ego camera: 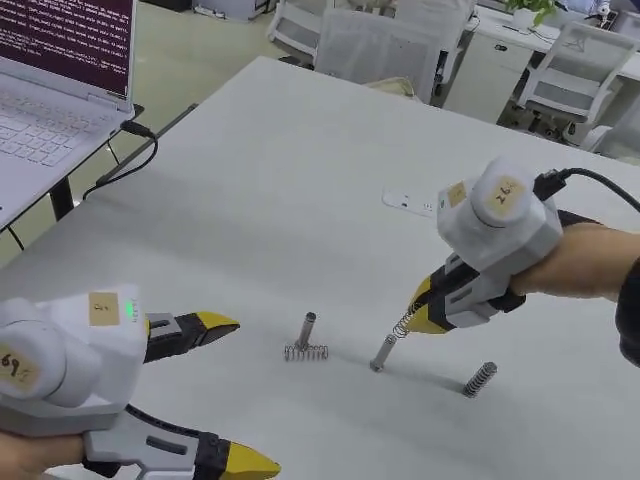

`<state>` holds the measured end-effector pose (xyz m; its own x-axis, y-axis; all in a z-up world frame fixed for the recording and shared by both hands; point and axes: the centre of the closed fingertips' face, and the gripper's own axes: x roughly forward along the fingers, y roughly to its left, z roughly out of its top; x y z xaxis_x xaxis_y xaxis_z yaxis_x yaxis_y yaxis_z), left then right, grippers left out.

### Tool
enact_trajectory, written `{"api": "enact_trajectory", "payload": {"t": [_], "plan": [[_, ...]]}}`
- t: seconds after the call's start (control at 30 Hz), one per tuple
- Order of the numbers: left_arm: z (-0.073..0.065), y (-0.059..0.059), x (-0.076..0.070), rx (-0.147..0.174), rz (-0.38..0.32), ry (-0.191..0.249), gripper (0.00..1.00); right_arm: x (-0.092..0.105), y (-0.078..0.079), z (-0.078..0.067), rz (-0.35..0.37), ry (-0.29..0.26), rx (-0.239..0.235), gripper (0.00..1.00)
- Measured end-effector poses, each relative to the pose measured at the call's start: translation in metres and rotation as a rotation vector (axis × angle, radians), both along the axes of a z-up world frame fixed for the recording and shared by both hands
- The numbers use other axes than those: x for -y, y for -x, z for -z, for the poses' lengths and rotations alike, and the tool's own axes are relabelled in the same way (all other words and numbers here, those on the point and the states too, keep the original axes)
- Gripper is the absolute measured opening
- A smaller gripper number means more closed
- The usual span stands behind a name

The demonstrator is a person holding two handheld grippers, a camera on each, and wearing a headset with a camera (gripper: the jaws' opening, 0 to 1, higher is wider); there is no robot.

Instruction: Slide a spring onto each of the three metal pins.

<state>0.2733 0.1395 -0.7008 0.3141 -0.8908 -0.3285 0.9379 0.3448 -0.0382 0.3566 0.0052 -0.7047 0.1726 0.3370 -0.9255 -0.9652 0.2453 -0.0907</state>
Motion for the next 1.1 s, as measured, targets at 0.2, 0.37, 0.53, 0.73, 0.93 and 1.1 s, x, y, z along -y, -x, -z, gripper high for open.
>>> {"api": "enact_trajectory", "payload": {"t": [0.2, 0.37, 0.53, 0.73, 0.93, 1.1], "plan": [[0.001, -0.001, -0.001, -0.001, -0.004, -0.002, 0.81, 0.001, -0.002, 0.006, 0.005, 0.002, -0.011, 0.08], [0.001, 0.000, -0.001, -0.002, -0.006, -0.002, 0.80, 0.000, -0.001, 0.009, 0.005, 0.002, -0.018, 0.08], [0.001, 0.000, -0.001, -0.005, -0.009, -0.002, 0.80, 0.000, -0.001, 0.011, 0.005, 0.003, -0.023, 0.08], [0.001, -0.001, -0.002, -0.005, -0.012, -0.002, 0.79, -0.002, -0.002, 0.014, 0.002, 0.003, -0.027, 0.08], [0.001, -0.001, -0.004, -0.007, -0.016, 0.000, 0.79, -0.004, -0.001, 0.019, 0.001, 0.008, -0.034, 0.08], [0.002, -0.001, -0.003, -0.008, -0.012, -0.001, 0.78, -0.004, -0.001, 0.026, 0.006, 0.018, -0.035, 0.08]]}}
